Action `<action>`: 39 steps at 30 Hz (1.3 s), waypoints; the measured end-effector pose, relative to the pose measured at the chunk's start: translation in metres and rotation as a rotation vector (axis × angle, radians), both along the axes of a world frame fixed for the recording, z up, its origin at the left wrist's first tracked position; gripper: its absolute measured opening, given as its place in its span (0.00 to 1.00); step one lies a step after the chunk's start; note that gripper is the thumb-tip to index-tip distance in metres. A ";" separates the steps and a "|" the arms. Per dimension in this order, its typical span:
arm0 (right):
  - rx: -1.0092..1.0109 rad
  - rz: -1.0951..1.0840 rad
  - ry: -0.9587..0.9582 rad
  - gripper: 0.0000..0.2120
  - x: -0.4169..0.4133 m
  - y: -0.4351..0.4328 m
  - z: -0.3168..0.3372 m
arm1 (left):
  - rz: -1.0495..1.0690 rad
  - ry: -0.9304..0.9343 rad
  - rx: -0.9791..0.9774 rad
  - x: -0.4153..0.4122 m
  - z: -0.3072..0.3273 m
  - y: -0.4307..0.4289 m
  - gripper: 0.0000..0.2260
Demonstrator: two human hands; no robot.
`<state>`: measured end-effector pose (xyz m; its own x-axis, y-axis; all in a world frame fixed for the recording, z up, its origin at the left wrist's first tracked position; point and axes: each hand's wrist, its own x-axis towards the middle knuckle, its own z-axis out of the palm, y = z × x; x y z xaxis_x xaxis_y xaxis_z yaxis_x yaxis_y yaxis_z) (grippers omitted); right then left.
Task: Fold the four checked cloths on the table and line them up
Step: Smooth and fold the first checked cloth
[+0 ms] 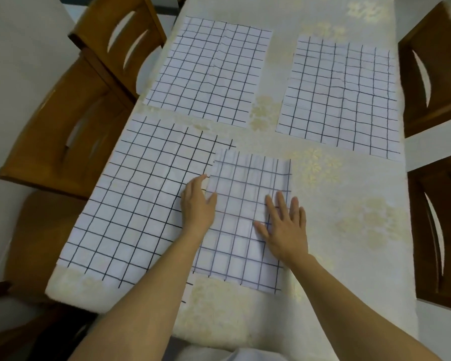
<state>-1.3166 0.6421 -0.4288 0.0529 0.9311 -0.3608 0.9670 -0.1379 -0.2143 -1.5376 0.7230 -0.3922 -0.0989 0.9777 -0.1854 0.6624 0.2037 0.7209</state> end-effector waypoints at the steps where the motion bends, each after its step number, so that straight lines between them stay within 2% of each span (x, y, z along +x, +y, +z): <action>1: 0.001 0.002 -0.001 0.38 0.000 0.000 0.000 | -0.045 0.069 0.014 0.001 -0.002 -0.005 0.25; 6: 0.069 -0.025 0.052 0.36 0.003 -0.003 -0.001 | -0.350 0.427 0.007 0.022 -0.010 -0.033 0.29; 10: 0.226 -0.068 0.104 0.31 0.010 -0.010 -0.001 | -0.503 0.463 0.053 0.057 -0.012 -0.057 0.28; 13: 0.212 -0.035 0.092 0.30 0.022 -0.014 -0.004 | -0.600 0.492 0.087 0.085 -0.019 -0.075 0.29; 25: 0.122 0.036 0.039 0.31 0.056 -0.021 -0.006 | -0.667 0.593 0.007 0.112 -0.037 -0.105 0.29; 31: 0.142 0.087 0.033 0.30 0.066 -0.023 -0.010 | -0.718 0.658 0.037 0.104 -0.043 -0.114 0.33; 39: 0.152 0.084 0.008 0.27 0.077 -0.006 -0.008 | -0.762 0.656 0.047 0.099 -0.043 -0.118 0.39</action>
<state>-1.2394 0.6364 -0.4372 -0.0300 0.9760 -0.2159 0.9719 -0.0220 -0.2345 -1.4384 0.6050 -0.4352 0.4871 0.8278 -0.2785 0.8733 -0.4588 0.1637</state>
